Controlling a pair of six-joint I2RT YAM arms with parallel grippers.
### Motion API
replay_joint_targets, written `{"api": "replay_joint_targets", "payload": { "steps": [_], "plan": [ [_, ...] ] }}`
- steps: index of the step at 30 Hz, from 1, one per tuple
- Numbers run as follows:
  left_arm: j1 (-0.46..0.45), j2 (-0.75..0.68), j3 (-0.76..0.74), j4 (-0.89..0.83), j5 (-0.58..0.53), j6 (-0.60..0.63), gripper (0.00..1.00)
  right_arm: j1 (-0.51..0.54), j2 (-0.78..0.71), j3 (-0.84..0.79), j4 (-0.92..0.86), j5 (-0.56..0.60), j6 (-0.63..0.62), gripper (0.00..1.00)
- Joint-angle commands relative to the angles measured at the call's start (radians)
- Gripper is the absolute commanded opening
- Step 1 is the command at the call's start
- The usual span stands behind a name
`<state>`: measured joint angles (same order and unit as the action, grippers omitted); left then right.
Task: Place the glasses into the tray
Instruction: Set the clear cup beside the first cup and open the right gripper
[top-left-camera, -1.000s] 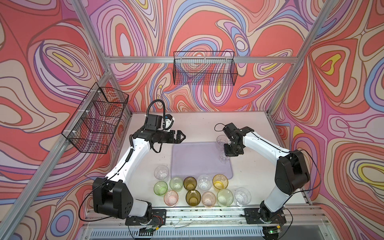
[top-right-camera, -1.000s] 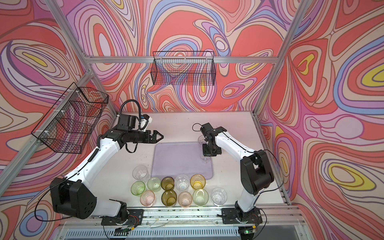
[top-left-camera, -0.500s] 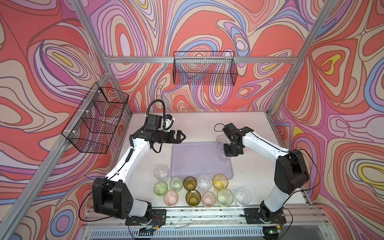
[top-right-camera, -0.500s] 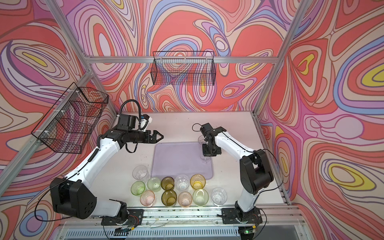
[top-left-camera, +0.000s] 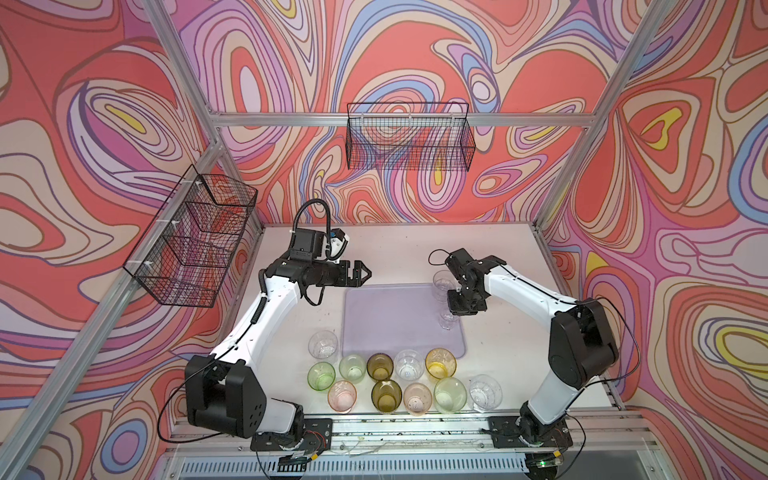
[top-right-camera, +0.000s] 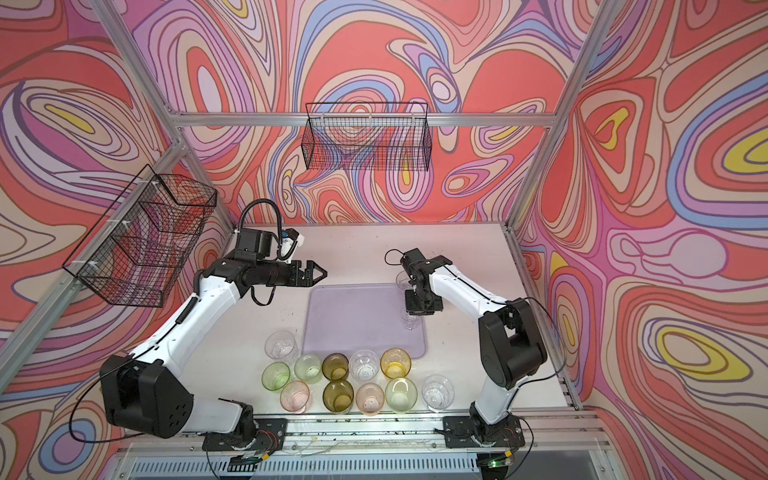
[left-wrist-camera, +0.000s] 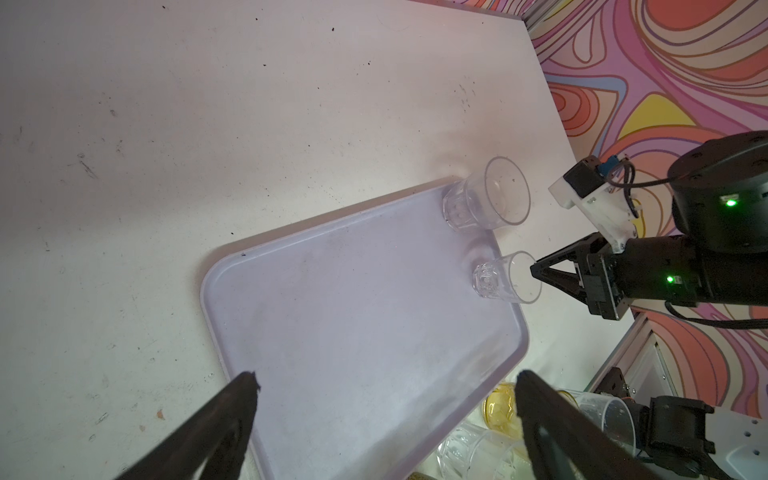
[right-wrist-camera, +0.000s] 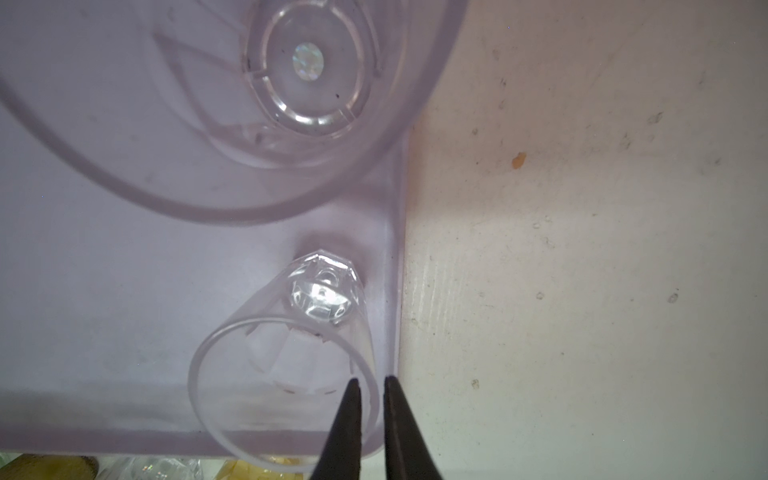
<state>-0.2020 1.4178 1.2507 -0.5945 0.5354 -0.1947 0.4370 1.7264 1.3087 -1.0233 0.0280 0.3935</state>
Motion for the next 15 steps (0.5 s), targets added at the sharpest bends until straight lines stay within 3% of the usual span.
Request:
{"api": "replay_joint_targets", "payload": {
  "steps": [1, 9, 15],
  "plan": [
    [0.004, 0.006, 0.020, -0.012, 0.012, 0.001, 0.99, -0.004, -0.002, -0.007, 0.004, 0.009, 0.002, 0.14],
    [0.005, 0.006, 0.021, -0.012, 0.013, 0.003, 0.99, -0.004, -0.032, 0.013, -0.011, 0.015, -0.014, 0.26],
    [0.004, 0.006, 0.021, -0.014, 0.009, 0.003, 0.99, -0.005, -0.063, 0.030, -0.026, 0.009, -0.021, 0.27]
  ]
}}
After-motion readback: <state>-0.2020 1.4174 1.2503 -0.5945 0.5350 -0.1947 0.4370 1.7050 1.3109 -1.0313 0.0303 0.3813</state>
